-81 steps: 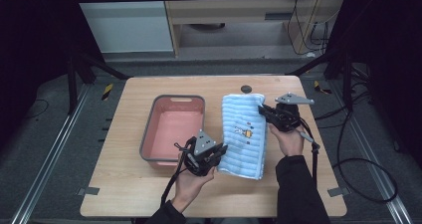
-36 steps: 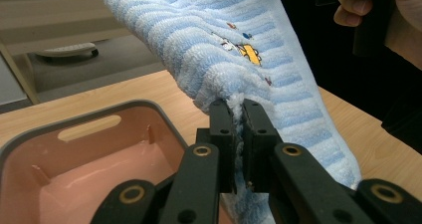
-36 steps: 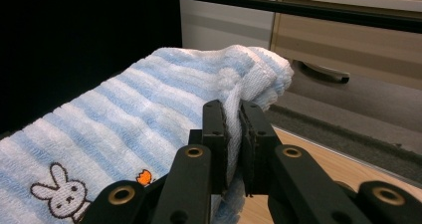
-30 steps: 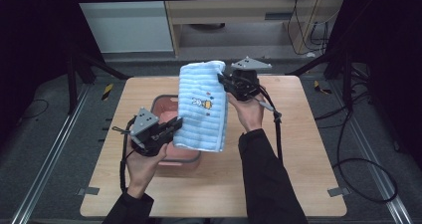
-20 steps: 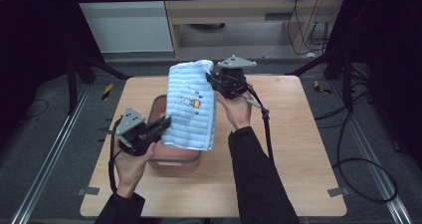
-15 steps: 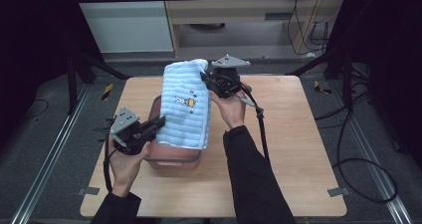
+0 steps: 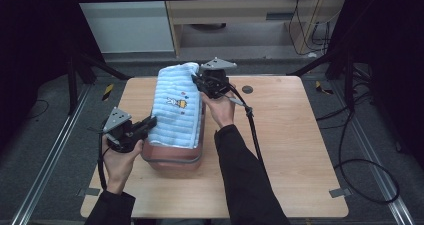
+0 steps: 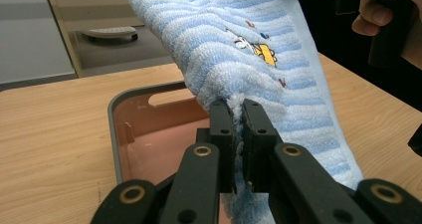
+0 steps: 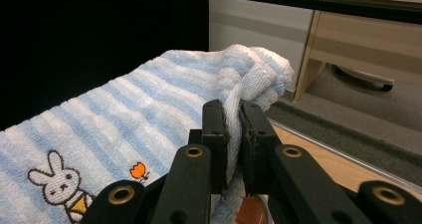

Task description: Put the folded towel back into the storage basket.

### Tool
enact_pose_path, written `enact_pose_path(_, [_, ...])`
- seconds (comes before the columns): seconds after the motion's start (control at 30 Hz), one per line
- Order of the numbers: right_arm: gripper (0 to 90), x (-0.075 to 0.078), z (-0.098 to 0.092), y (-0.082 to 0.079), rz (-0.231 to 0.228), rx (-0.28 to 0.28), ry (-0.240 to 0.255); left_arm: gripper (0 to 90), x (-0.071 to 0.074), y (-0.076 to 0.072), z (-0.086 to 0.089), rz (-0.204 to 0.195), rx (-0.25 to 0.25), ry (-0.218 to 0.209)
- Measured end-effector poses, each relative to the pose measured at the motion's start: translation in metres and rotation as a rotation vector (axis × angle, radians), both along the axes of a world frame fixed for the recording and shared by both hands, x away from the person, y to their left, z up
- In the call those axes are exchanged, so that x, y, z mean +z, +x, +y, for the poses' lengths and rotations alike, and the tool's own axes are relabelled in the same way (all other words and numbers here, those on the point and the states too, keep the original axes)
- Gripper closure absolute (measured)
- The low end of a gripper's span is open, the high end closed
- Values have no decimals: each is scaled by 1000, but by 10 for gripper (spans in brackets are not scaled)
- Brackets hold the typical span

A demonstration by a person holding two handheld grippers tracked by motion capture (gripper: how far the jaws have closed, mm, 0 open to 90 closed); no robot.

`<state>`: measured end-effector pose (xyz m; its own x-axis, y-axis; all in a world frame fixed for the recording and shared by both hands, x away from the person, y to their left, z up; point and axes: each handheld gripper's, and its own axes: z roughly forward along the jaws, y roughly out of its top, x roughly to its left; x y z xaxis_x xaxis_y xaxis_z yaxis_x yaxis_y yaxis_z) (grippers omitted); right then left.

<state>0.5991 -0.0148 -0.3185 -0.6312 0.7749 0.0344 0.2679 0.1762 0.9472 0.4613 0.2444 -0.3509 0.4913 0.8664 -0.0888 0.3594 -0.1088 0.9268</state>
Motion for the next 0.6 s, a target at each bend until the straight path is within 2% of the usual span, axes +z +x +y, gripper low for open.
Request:
enact_pose_path(0.13, [828,-8,6,4,2,10,-19,848,-6,3,2,13,10,18])
enact_pose_path(0.4, [828,-17,11,7,13,11,-24,848,-16,7,3,38,18,35])
enact_pose_path(0.6, [828,-31,13,9,37,13,-33,848,-25,8,3,64,19,60])
